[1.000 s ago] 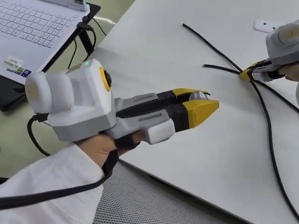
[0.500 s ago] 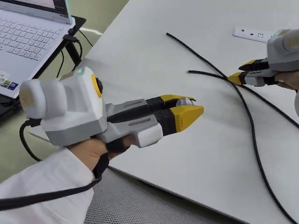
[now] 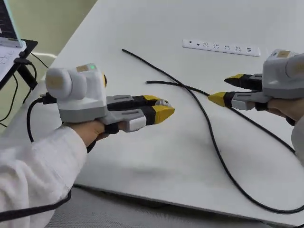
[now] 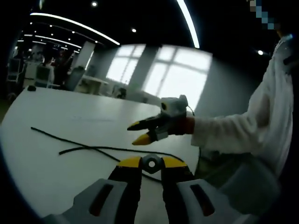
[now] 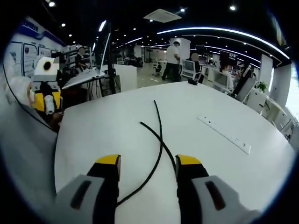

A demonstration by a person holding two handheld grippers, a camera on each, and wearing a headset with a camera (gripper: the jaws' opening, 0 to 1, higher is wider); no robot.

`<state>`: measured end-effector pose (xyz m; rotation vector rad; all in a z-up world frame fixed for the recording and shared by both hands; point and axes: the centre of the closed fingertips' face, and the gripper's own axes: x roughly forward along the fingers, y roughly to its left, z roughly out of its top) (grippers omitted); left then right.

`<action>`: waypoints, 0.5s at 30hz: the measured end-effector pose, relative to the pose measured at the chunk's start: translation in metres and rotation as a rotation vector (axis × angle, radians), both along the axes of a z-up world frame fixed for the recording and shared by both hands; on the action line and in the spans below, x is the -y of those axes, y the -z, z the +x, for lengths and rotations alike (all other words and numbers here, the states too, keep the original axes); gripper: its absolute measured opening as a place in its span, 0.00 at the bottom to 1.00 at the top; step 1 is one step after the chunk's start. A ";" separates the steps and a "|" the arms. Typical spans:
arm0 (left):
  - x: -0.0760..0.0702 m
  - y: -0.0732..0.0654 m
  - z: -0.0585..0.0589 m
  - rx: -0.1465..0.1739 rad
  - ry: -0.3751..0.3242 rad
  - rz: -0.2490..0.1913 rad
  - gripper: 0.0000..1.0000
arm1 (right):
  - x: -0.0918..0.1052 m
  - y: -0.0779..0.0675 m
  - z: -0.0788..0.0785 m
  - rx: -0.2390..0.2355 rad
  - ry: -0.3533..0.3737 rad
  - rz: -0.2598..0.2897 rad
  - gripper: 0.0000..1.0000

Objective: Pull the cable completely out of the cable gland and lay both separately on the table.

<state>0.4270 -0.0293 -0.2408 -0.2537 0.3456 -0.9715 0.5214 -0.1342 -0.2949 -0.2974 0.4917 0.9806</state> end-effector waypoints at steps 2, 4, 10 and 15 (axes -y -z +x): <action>0.004 0.009 0.009 0.023 -0.020 0.024 0.17 | 0.016 -0.004 -0.011 0.009 0.042 0.006 0.55; 0.008 0.025 0.016 0.052 -0.010 0.087 0.17 | 0.032 -0.006 -0.022 0.015 0.087 0.014 0.56; 0.024 0.076 0.023 0.045 0.033 0.215 0.17 | 0.064 -0.013 -0.062 0.007 0.212 0.076 0.59; 0.030 0.110 0.029 0.023 0.039 0.286 0.17 | 0.083 0.006 -0.094 -0.043 0.264 0.070 0.62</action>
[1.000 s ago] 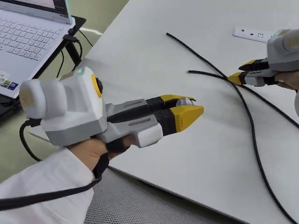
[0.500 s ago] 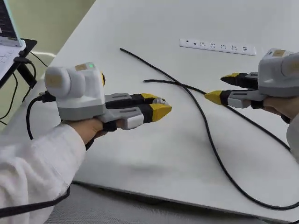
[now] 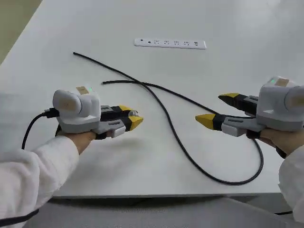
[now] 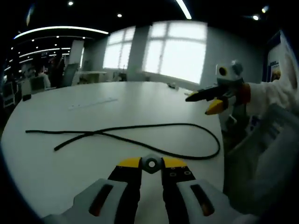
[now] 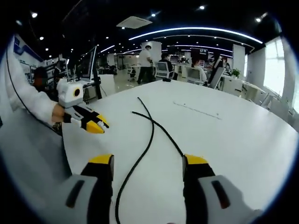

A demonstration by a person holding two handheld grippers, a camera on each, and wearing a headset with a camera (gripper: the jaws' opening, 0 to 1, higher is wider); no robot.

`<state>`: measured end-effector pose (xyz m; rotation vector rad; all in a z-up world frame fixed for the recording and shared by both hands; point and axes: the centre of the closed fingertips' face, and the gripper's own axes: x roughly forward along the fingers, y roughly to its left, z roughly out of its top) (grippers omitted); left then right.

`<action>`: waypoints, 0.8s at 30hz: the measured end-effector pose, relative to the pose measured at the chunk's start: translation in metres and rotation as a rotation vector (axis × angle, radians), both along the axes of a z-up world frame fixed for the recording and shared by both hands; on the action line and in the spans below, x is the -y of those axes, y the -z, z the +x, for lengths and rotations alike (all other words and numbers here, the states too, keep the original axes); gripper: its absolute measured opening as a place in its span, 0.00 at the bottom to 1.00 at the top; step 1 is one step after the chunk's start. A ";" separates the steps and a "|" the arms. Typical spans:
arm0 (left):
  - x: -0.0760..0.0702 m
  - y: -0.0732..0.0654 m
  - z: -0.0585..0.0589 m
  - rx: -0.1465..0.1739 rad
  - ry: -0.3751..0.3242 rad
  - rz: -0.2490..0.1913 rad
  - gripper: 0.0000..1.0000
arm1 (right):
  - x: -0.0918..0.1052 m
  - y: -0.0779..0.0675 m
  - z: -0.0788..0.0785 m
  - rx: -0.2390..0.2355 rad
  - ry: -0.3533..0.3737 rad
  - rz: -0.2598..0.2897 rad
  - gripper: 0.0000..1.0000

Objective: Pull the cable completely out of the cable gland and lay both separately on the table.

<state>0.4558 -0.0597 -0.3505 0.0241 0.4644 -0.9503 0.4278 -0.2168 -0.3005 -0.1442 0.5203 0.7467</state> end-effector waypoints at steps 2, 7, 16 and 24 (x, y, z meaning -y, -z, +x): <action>0.002 0.012 -0.002 -0.009 0.020 0.036 0.17 | 0.006 0.003 -0.007 -0.004 0.031 0.016 0.62; 0.010 0.028 -0.007 -0.006 0.060 0.078 0.17 | 0.028 0.010 -0.023 -0.014 0.118 0.031 0.62; 0.011 0.048 -0.011 -0.017 0.064 0.122 0.17 | 0.060 0.023 -0.056 -0.055 0.184 0.034 0.63; 0.012 0.053 -0.008 -0.044 0.028 0.123 0.17 | 0.072 0.024 -0.073 -0.064 0.221 0.047 0.64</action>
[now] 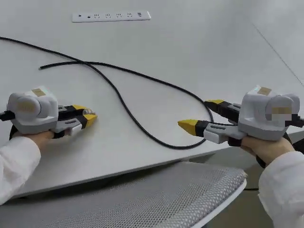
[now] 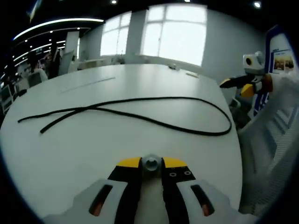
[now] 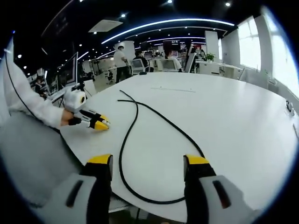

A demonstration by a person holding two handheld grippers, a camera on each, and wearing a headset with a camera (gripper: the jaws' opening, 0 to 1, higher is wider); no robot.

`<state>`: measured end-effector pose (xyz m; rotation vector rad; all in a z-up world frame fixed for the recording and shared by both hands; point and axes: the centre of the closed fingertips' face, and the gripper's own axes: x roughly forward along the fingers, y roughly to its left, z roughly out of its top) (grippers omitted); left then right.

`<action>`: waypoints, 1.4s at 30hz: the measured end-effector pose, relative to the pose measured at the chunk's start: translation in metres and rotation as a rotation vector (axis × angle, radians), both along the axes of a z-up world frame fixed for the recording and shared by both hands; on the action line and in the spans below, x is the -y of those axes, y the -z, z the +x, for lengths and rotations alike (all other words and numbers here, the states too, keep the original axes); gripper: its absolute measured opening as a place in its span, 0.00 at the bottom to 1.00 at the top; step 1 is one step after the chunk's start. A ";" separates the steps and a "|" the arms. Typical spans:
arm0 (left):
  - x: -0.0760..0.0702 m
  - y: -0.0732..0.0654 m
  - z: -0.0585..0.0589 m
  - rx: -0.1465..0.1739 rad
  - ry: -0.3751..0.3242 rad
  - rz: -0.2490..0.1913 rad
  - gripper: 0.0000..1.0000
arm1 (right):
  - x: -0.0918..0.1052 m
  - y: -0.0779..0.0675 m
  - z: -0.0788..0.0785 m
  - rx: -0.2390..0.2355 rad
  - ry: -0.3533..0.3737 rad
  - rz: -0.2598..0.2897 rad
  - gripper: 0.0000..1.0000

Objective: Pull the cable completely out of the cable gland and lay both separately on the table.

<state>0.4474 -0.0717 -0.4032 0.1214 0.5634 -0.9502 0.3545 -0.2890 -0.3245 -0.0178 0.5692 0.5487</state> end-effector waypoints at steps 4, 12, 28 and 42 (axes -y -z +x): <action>0.001 0.000 -0.001 -0.001 -0.005 0.010 0.17 | 0.002 0.001 -0.007 -0.003 0.001 0.002 0.64; -0.013 -0.019 -0.005 -0.011 -0.035 0.030 0.30 | 0.002 -0.004 -0.013 -0.007 -0.019 0.008 0.66; -0.128 -0.137 -0.053 0.043 -0.155 -0.014 0.56 | -0.016 -0.037 -0.017 -0.013 -0.150 -0.035 0.76; -0.182 -0.151 -0.121 -0.025 -0.234 -0.040 0.68 | 0.008 -0.039 -0.044 -0.090 -0.074 -0.019 0.75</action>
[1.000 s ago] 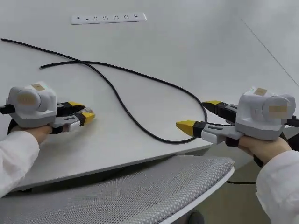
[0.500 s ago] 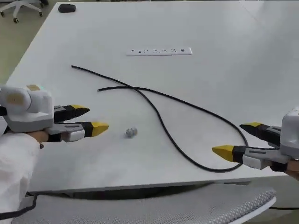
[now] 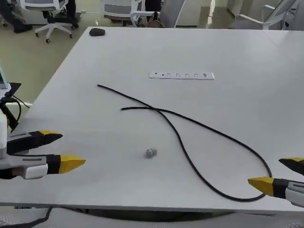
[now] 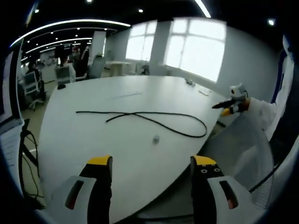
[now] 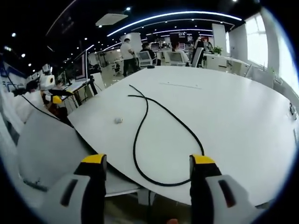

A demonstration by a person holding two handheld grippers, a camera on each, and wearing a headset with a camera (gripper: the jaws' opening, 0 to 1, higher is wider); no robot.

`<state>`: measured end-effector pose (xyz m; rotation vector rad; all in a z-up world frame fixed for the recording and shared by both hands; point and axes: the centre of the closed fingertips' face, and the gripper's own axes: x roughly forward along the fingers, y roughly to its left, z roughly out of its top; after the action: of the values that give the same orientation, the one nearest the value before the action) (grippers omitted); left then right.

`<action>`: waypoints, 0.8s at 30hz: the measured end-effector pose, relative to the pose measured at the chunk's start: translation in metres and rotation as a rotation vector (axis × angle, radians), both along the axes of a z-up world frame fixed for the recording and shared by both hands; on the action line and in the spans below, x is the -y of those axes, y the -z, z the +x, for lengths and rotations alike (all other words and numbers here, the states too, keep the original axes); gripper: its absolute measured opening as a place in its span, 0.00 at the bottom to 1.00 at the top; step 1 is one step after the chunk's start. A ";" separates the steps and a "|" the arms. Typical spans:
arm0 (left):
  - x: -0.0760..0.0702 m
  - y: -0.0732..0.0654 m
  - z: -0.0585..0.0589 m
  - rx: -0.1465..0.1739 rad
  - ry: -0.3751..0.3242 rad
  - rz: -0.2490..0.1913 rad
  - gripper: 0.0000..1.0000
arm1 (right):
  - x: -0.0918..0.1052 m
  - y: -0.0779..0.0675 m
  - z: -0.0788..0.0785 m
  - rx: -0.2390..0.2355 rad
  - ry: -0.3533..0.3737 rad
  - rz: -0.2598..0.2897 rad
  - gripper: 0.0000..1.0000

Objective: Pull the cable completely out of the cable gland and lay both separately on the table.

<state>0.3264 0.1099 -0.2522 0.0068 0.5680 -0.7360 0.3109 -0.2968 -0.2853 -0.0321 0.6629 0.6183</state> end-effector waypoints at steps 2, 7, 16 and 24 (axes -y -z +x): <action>-0.002 0.002 -0.006 -0.016 -0.029 -0.026 0.69 | 0.005 0.000 -0.002 -0.008 0.021 0.004 0.76; -0.005 0.003 -0.014 -0.025 -0.052 -0.050 0.69 | 0.008 0.002 -0.004 -0.025 0.040 0.010 0.75; -0.012 0.006 -0.012 -0.039 -0.084 -0.057 0.68 | -0.008 0.007 0.002 -0.052 0.003 0.004 0.75; -0.016 0.009 -0.011 -0.064 -0.092 -0.054 0.67 | -0.011 0.017 0.007 -0.082 -0.012 -0.008 0.74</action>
<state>0.3156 0.1261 -0.2608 -0.0925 0.6050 -0.6629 0.3178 -0.2854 -0.3026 -0.0184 0.7454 0.6307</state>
